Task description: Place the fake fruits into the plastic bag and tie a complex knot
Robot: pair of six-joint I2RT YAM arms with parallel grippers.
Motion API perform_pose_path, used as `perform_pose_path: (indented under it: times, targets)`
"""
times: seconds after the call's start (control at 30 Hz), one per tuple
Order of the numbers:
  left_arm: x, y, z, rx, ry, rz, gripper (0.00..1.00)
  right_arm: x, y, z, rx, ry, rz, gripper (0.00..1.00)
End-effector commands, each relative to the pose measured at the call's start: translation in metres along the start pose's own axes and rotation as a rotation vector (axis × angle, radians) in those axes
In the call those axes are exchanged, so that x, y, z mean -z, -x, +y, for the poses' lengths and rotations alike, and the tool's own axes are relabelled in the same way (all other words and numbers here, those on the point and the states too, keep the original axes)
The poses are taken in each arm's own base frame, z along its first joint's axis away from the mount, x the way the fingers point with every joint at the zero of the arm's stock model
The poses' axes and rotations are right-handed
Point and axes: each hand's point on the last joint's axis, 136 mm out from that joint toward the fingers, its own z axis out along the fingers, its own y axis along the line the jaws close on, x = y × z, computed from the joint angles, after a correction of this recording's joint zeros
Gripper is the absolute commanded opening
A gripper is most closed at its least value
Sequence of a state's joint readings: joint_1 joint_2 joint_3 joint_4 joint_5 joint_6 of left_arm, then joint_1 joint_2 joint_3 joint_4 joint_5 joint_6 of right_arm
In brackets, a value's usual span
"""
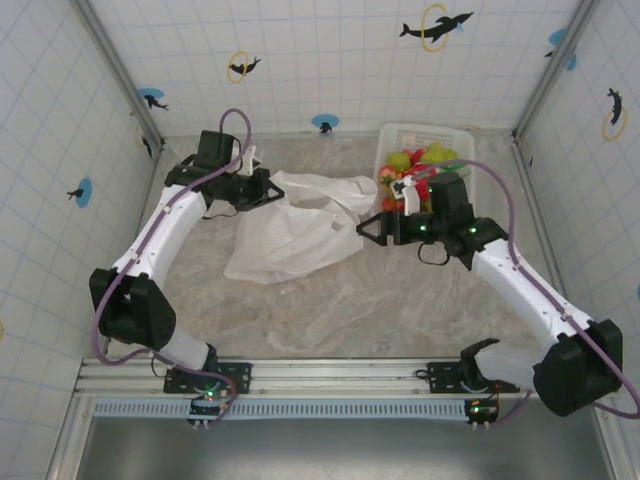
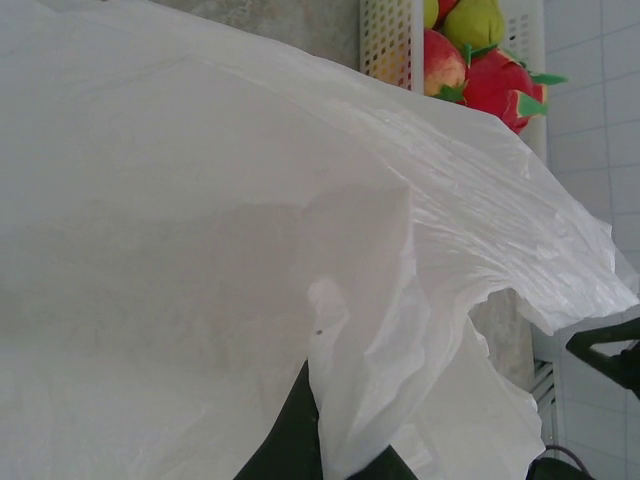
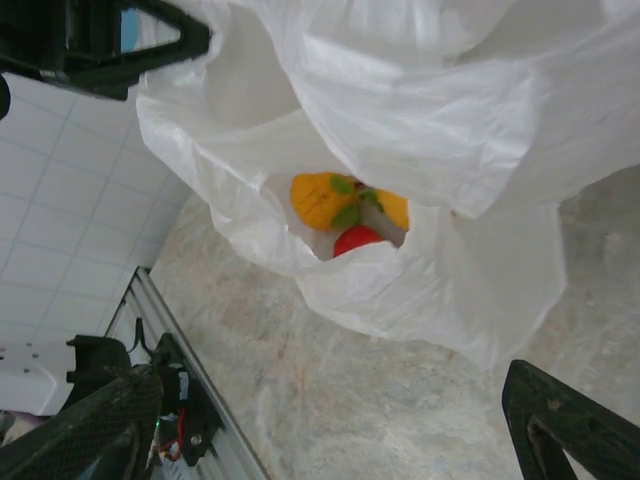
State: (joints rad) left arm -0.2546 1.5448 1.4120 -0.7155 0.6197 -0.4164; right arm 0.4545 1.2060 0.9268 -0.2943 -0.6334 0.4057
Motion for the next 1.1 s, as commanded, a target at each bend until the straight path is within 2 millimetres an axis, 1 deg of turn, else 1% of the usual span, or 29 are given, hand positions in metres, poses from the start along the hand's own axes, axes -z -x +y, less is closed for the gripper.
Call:
perform_pose_path:
  times: [0.0,0.07,0.2,0.37,0.47,0.5,0.53,0.6,0.67,0.77,0.87,0.93,1.0,1.07]
  targets:
    - [0.004,-0.002,-0.008,-0.029,-0.028,-0.012,0.0,-0.016,0.016,0.007,0.031,0.106,-0.094,0.98]
    - [0.005,-0.001,-0.008,-0.028,-0.029,-0.012,0.0,-0.024,0.021,0.001,0.042,0.115,-0.115,0.99]
    - [0.004,-0.001,-0.009,-0.031,-0.029,-0.011,0.0,-0.044,0.028,0.004,0.057,0.192,-0.12,0.99]
    - [0.005,-0.001,-0.009,-0.033,-0.028,-0.014,0.0,-0.066,0.048,-0.001,0.069,0.227,-0.135,0.99]
    - [0.006,-0.001,-0.009,-0.032,-0.025,-0.014,0.0,-0.079,0.055,0.004,0.038,0.283,-0.133,1.0]
    - [0.006,-0.001,-0.009,-0.031,-0.024,-0.014,0.0,-0.082,0.056,0.008,0.031,0.301,-0.133,0.99]
    - [0.007,-0.001,-0.009,-0.032,-0.023,-0.015,0.0,-0.083,0.056,0.016,0.032,0.332,-0.133,1.0]
    - [0.008,-0.001,-0.01,-0.033,-0.022,-0.016,0.0,-0.079,0.055,0.035,0.048,0.395,-0.135,1.0]
    - [0.008,-0.001,-0.01,-0.032,-0.021,-0.019,0.0,-0.068,0.056,0.059,0.08,0.452,-0.143,0.99]
    - [0.009,0.001,-0.01,-0.036,-0.019,-0.023,0.0,-0.052,0.053,0.083,0.126,0.491,-0.15,1.0]
    - [0.009,0.002,-0.01,-0.037,-0.016,-0.028,0.0,-0.038,0.043,0.093,0.172,0.484,-0.153,1.0]
    - [0.008,0.002,-0.008,-0.034,-0.009,-0.028,0.0,-0.031,0.032,0.1,0.208,0.489,-0.147,0.99]
    - [0.007,0.003,-0.008,-0.034,-0.007,-0.029,0.0,-0.03,0.018,0.107,0.231,0.509,-0.132,0.99]
    - [0.007,0.004,-0.007,-0.033,-0.004,-0.029,0.0,-0.033,0.002,0.118,0.253,0.538,-0.093,0.99]
